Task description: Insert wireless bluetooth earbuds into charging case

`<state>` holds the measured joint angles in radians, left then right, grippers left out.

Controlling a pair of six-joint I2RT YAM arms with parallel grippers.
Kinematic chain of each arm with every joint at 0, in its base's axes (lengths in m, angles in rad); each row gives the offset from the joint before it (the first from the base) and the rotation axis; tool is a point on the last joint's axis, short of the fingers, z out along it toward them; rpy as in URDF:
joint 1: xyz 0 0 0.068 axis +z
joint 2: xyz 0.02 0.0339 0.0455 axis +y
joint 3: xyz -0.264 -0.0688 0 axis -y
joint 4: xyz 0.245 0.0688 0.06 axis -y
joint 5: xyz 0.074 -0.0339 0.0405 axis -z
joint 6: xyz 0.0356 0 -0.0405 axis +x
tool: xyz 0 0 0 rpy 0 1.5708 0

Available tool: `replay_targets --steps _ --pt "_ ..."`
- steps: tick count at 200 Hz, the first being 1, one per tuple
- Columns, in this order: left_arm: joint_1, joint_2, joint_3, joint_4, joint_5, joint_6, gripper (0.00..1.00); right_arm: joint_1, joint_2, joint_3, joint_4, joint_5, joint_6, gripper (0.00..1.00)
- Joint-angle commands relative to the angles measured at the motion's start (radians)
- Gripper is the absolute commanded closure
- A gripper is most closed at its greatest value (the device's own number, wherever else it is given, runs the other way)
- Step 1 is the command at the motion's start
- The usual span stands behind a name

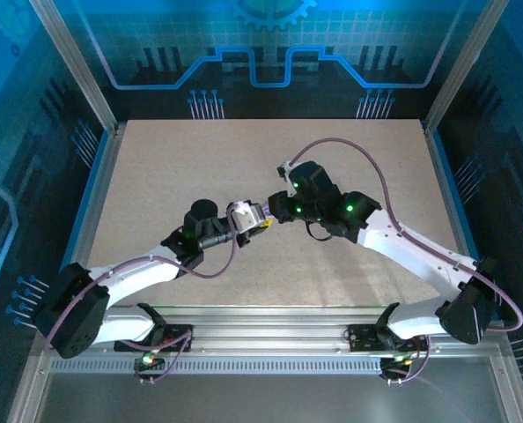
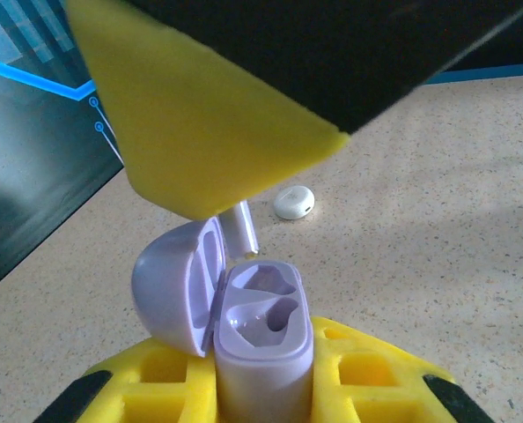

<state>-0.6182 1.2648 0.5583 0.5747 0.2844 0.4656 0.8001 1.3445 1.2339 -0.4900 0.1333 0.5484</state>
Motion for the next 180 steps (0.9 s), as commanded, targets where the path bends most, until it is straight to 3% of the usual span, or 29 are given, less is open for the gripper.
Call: replay_targets --steps 1,180 --pt "-0.001 -0.028 0.001 0.039 -0.010 -0.032 0.82 0.017 -0.004 -0.013 0.018 0.031 -0.023 0.82" --pt "0.006 -0.053 0.029 0.062 0.010 -0.151 0.81 0.037 -0.013 -0.070 0.066 0.028 -0.033 0.82"
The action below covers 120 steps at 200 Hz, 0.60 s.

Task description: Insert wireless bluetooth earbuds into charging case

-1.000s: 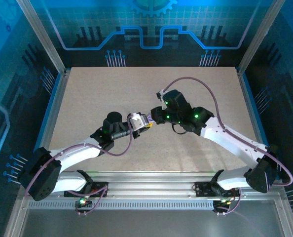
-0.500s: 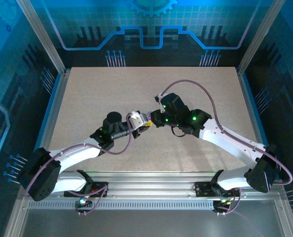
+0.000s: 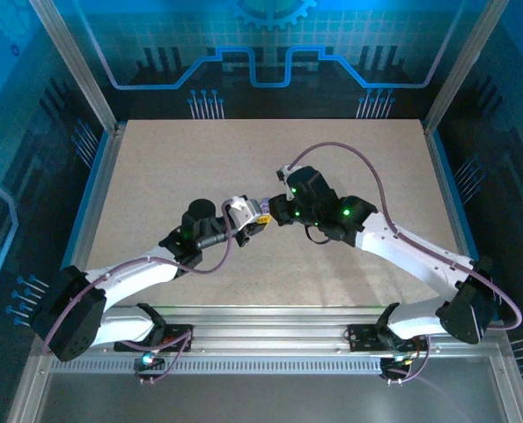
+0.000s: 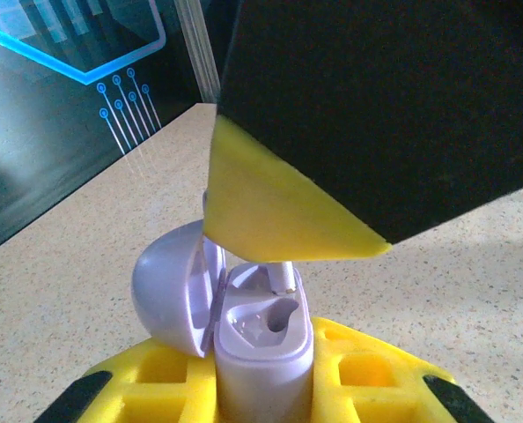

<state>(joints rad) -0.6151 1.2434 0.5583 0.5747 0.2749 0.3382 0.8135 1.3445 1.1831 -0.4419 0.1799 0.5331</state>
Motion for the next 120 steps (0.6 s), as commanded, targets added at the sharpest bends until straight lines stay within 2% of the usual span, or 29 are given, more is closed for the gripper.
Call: replay_targets --steps 1,120 --pt "0.004 -0.032 0.029 0.061 0.020 -0.024 0.81 0.025 -0.013 -0.019 0.018 -0.020 -0.018 0.82" --pt "0.007 -0.007 0.035 0.045 0.012 -0.031 0.81 0.032 -0.088 0.009 0.000 0.017 -0.050 0.82"
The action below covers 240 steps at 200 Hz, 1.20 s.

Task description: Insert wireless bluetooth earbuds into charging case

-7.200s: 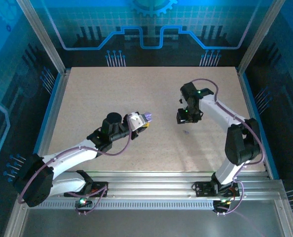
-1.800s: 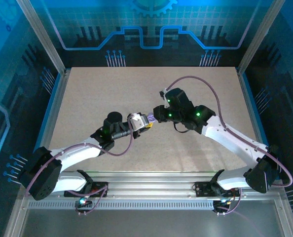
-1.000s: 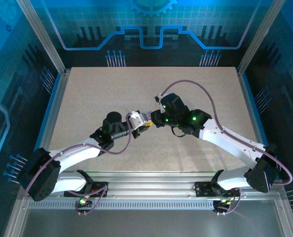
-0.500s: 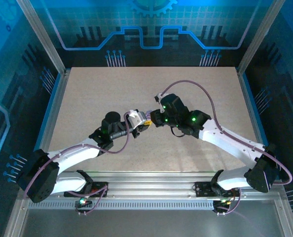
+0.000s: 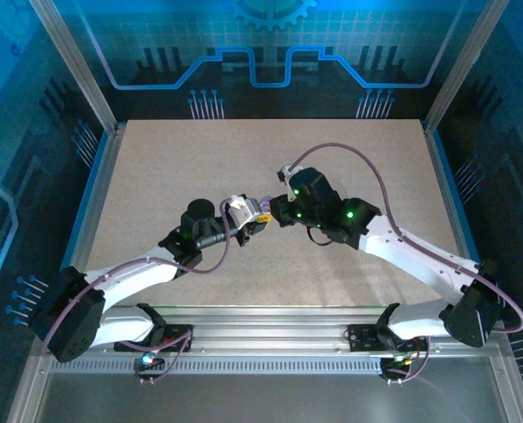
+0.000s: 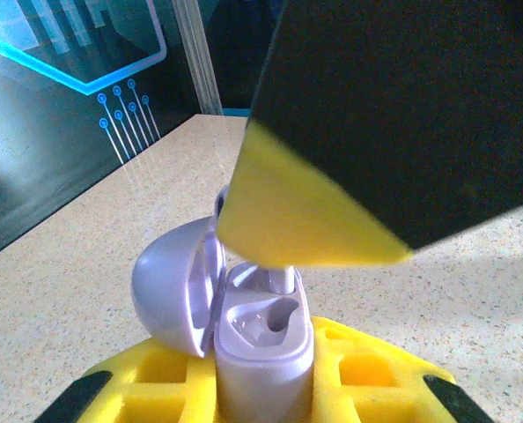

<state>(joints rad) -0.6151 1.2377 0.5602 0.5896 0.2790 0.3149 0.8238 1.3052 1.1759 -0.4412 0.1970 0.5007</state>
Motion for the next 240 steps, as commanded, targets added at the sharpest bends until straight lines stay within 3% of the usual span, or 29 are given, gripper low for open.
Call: replay_targets --steps 1,240 --pt "0.007 -0.001 0.033 0.029 0.008 -0.008 0.81 0.021 -0.050 0.016 -0.001 0.000 -0.017 0.82" --pt "0.006 -0.035 0.035 0.045 0.031 -0.026 0.81 0.022 0.055 0.030 0.007 -0.008 -0.024 0.82"
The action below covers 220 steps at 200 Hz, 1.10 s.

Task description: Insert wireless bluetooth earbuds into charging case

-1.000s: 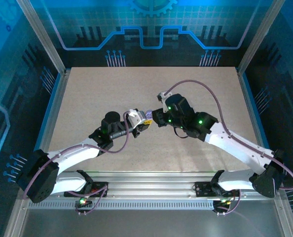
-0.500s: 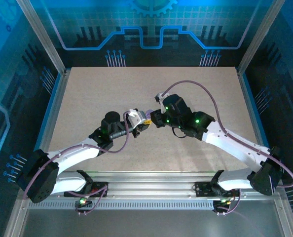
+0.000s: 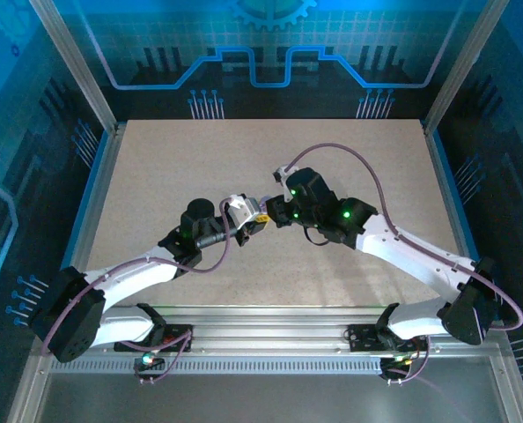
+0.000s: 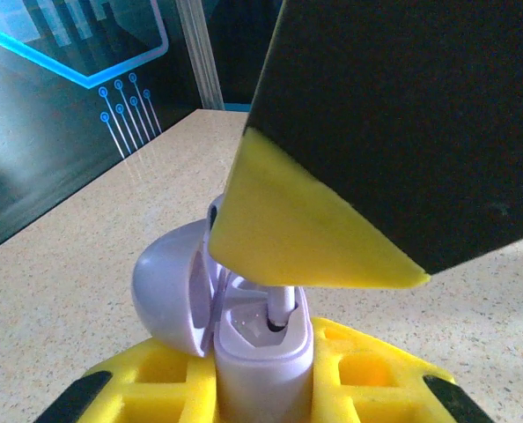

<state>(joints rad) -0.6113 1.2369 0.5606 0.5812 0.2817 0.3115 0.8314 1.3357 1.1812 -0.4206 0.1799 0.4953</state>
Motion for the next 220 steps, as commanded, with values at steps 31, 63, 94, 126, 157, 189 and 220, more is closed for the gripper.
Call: replay_targets --steps 31,63,94,126,157,189,220 --pt "0.004 -0.039 0.036 0.055 0.036 -0.027 0.81 0.015 0.024 0.015 -0.007 -0.039 -0.076 0.82" --pt "0.005 -0.051 0.038 0.059 0.062 -0.042 0.81 0.012 0.026 0.021 -0.034 -0.063 -0.154 0.82" --pt "0.013 -0.064 0.041 0.062 0.080 -0.070 0.81 0.002 0.023 0.037 -0.062 -0.071 -0.209 0.82" --pt "0.017 -0.076 0.042 0.063 0.099 -0.090 0.81 -0.013 0.011 0.050 -0.075 -0.120 -0.261 0.82" --pt "0.021 -0.086 0.047 0.071 0.128 -0.116 0.80 -0.025 0.018 0.078 -0.118 -0.165 -0.313 0.83" --pt "0.027 -0.089 0.056 0.082 0.167 -0.152 0.80 -0.050 0.024 0.107 -0.154 -0.230 -0.356 0.83" --pt "0.032 -0.089 0.065 0.095 0.198 -0.189 0.80 -0.059 0.049 0.158 -0.195 -0.293 -0.402 0.84"
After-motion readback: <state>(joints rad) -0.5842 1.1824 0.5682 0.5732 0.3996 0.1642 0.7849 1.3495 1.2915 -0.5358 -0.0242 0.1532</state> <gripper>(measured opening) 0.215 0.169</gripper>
